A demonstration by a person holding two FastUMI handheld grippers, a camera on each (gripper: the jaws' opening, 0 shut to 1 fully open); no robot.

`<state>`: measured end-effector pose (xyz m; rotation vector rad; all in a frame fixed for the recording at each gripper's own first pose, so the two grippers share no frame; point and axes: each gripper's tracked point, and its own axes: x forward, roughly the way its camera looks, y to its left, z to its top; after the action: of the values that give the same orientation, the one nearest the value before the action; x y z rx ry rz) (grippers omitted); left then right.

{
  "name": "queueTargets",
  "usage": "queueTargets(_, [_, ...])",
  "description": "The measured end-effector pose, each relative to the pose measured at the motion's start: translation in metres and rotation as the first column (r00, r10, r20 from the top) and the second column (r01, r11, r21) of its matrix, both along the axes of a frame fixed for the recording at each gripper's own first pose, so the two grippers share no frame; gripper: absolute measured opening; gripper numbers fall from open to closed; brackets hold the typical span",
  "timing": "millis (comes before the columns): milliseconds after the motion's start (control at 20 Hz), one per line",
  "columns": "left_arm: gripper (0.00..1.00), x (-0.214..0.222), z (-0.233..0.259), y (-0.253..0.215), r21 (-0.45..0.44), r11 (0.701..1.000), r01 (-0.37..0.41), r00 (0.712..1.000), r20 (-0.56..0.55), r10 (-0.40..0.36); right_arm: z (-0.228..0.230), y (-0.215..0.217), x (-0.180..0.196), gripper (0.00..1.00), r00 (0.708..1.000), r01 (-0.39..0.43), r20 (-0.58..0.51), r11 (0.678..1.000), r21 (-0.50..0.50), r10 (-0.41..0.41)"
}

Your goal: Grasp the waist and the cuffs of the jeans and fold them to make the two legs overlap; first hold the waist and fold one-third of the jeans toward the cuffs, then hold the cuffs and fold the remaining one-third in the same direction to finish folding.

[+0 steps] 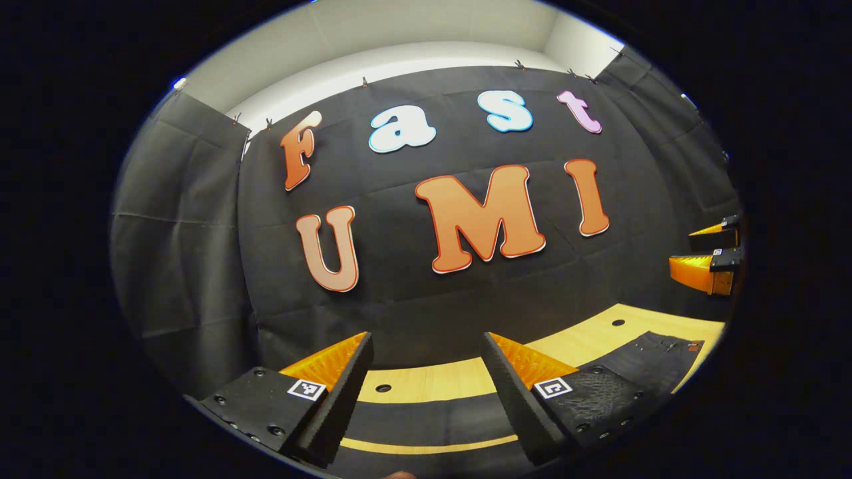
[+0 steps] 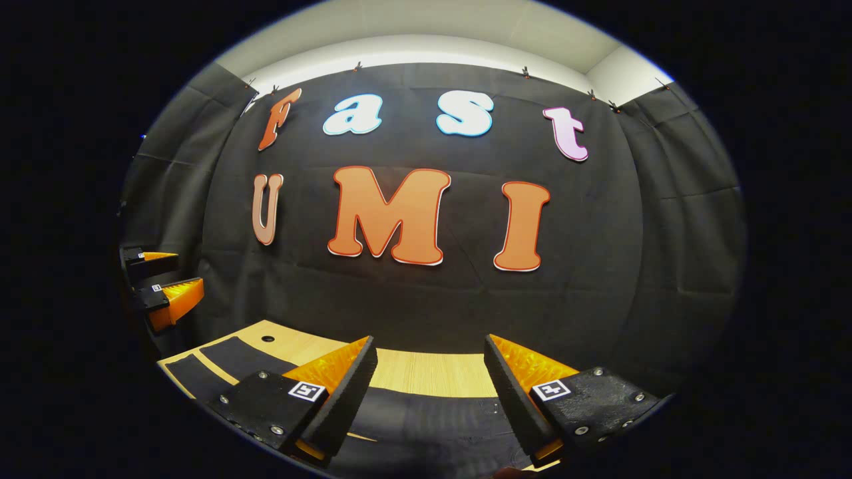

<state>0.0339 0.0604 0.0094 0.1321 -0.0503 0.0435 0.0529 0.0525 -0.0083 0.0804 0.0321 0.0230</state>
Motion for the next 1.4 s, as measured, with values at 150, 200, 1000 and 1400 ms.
queueTargets(150, [1.0,0.007,-0.005,0.012,-0.009,1.0,0.001,1.0,-0.011,-0.001,-0.002,0.006,0.002,0.97,1.0,0.015,-0.013,1.0,-0.001,-0.015])
queueTargets(200, [1.0,0.008,-0.008,0.018,-0.01,1.0,-0.004,1.0,-0.014,0.004,-0.003,0.005,0.003,0.97,0.999,0.023,-0.022,1.0,0.002,-0.023])
queueTargets(1000, [1.0,0.023,-0.014,0.062,-0.098,0.992,-0.074,0.997,-0.044,0.07,-0.019,-0.017,0.017,0.97,0.995,0.078,-0.069,0.997,-0.003,-0.078])
queueTargets(1400, [0.98,0.012,-0.028,0.132,-0.095,0.971,-0.221,0.973,-0.09,0.212,-0.059,-0.067,0.009,0.97,0.969,0.161,-0.185,0.987,-0.018,-0.162])
